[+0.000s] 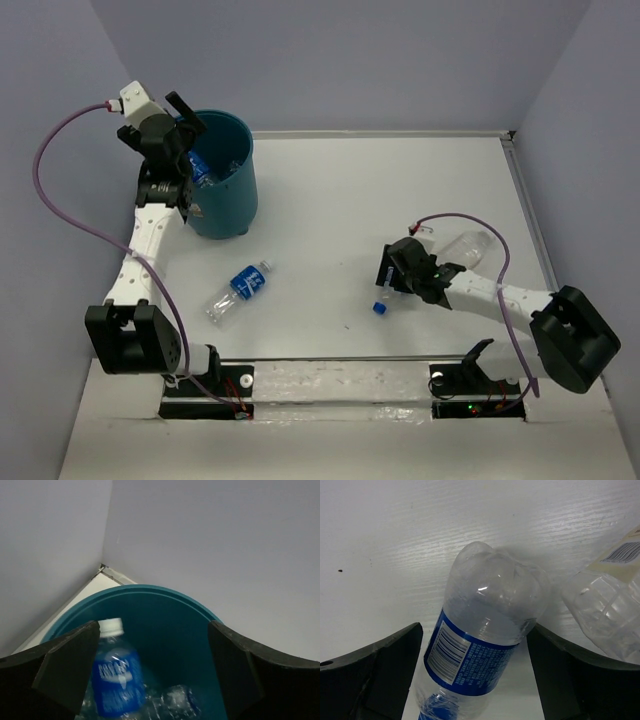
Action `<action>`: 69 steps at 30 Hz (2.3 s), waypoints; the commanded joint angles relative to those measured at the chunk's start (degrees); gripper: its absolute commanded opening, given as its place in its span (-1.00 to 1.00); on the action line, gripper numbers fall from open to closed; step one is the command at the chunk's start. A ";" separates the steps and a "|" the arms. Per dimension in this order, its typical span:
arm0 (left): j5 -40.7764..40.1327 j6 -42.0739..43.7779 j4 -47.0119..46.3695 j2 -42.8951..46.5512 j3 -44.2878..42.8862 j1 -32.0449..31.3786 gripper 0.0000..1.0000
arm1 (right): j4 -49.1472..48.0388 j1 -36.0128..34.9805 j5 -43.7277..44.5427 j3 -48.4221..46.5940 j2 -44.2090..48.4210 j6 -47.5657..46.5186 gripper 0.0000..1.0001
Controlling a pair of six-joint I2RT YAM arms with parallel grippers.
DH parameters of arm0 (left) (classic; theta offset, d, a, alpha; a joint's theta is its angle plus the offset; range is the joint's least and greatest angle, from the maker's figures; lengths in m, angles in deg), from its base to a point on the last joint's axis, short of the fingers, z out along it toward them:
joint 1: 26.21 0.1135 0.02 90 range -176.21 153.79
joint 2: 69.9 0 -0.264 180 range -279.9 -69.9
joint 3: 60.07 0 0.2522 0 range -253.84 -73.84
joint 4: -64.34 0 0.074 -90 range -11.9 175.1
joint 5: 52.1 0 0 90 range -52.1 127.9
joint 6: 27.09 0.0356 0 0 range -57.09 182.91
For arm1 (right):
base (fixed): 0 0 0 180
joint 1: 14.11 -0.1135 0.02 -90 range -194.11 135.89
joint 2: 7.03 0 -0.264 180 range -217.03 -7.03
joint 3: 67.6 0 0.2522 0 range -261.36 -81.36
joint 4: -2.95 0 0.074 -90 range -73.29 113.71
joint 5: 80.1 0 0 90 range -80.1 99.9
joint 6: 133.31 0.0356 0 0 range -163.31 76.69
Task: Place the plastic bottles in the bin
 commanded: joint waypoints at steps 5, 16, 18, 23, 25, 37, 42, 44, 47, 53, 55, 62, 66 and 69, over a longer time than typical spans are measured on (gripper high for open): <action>9.25 -4.17 -2.50 12.63 -0.32 -3.15 0.98 | -4.76 -1.40 1.46 -0.85 2.97 -0.78 0.24; 22.36 -3.65 -0.39 41.82 11.54 -7.20 0.98 | -10.98 -6.33 -4.51 -24.65 4.40 -14.05 0.24; 22.18 -3.56 -0.48 47.26 12.07 -7.20 0.98 | -13.35 -6.85 -6.08 -29.30 1.15 -15.54 0.24; 21.83 -1.72 2.42 55.87 12.86 -7.20 0.98 | -21.62 -7.39 -13.02 -44.59 -11.57 -17.40 0.25; 19.64 -0.93 4.08 58.16 14.44 -7.20 0.98 | -22.86 -7.39 -16.72 -53.90 -16.15 -16.00 0.25; 7.07 1.62 10.32 70.38 27.01 -16.33 0.98 | -30.69 -10.29 -21.31 -92.58 -47.45 -12.21 0.25; 3.73 1.62 10.34 75.83 33.42 -18.89 0.98 | -32.08 -11.95 -12.89 -112.59 -60.63 -13.96 0.24; 2.58 1.71 10.07 76.80 35.19 -19.33 0.98 | -33.05 -12.57 -10.50 -117.11 -66.85 -16.34 0.23; 3.19 2.50 9.98 76.89 35.37 -19.85 0.98 | -35.25 -13.18 -7.60 -119.24 -69.96 -19.50 0.25; 1.88 2.59 9.54 77.33 35.63 -20.47 0.98 | -36.31 -14.50 -7.86 -117.39 -70.58 -23.80 0.99; 1.88 2.59 9.46 77.16 35.72 -20.47 0.98 | -36.14 -15.12 -7.50 -117.13 -69.88 -25.65 0.99; -0.32 2.07 10.42 75.76 35.45 -20.56 0.98 | -34.55 -15.12 -10.30 -110.21 -59.18 -31.10 0.99; -2.43 1.28 11.21 74.79 35.28 -20.56 0.98 | -30.00 -15.12 -20.12 -91.89 -45.48 -36.73 0.99; -3.92 0.31 11.48 74.52 35.19 -20.38 0.98 | -27.53 -15.12 -28.92 -78.06 -32.76 -41.90 0.99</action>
